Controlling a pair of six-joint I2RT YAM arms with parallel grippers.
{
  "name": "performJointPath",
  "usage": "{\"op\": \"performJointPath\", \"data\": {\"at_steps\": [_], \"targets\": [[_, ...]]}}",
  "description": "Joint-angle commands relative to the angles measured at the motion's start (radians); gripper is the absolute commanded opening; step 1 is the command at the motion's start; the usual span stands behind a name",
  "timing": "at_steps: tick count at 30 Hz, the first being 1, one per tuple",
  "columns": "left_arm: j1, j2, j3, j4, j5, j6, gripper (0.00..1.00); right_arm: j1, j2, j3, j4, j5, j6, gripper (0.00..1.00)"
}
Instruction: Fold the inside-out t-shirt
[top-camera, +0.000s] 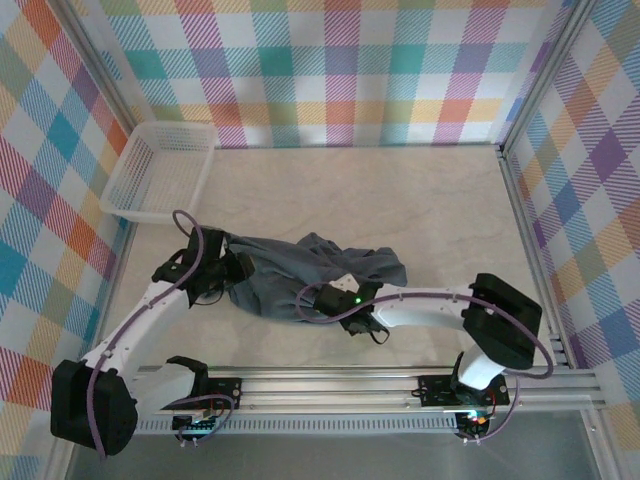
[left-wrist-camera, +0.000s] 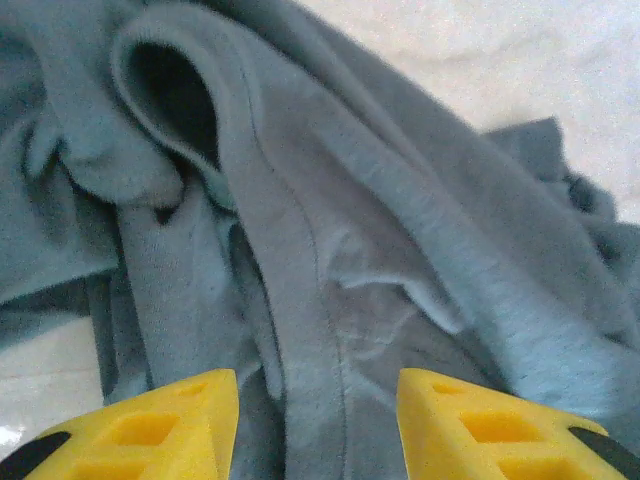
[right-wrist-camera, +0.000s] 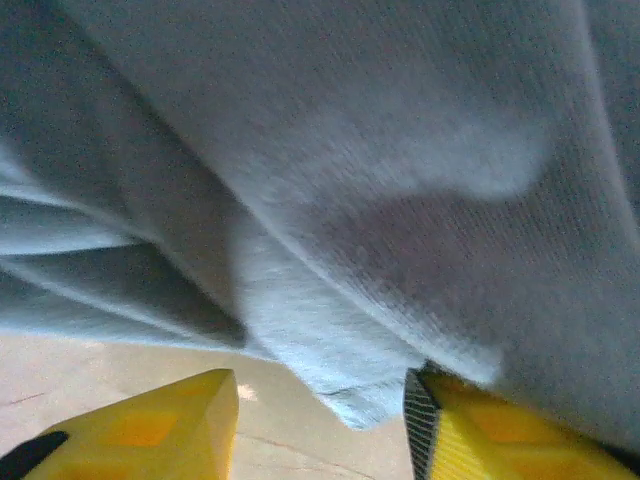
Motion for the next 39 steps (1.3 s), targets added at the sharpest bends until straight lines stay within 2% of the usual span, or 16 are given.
{"op": "performJointPath", "data": {"at_steps": [1,6,11,15,18,22,26,28,30,34,36,39], "targets": [[-0.01,0.017,-0.004,-0.004,-0.014,-0.004,0.46,0.002,0.047,0.063,-0.132,0.085,-0.003,0.54],[-0.014,0.034,0.005,0.019,-0.013,-0.005,0.47,0.002,0.12,0.102,-0.189,0.058,0.023,0.53],[-0.014,0.043,0.005,0.027,-0.016,-0.006,0.47,0.0,0.146,0.078,-0.145,-0.107,0.003,0.53],[-0.014,0.054,-0.004,0.043,-0.013,-0.009,0.48,-0.004,0.154,0.068,-0.149,-0.104,0.022,0.48],[-0.014,0.06,-0.003,0.047,-0.006,-0.013,0.48,-0.012,0.16,0.077,-0.158,-0.066,0.028,0.32],[-0.014,0.05,-0.002,0.036,-0.007,-0.012,0.48,-0.012,0.17,0.11,-0.219,0.003,0.057,0.19],[-0.026,0.027,-0.017,0.032,0.028,-0.036,0.49,-0.007,0.119,0.113,-0.23,-0.001,0.055,0.04],[-0.068,0.017,-0.026,0.016,0.031,-0.068,0.5,-0.001,0.06,0.118,-0.238,-0.041,0.045,0.0],[-0.155,0.018,-0.033,0.006,0.017,-0.108,0.51,0.002,-0.041,0.119,-0.225,-0.111,0.029,0.0],[-0.334,0.068,-0.077,0.033,-0.031,-0.211,0.55,-0.032,-0.254,0.096,-0.093,-0.33,0.001,0.0],[-0.386,0.104,-0.115,0.063,-0.079,-0.248,0.61,-0.078,-0.331,0.084,-0.03,-0.404,0.029,0.0],[-0.4,0.198,-0.147,0.088,-0.116,-0.253,0.74,-0.148,-0.414,0.052,0.057,-0.473,0.064,0.0]]}}
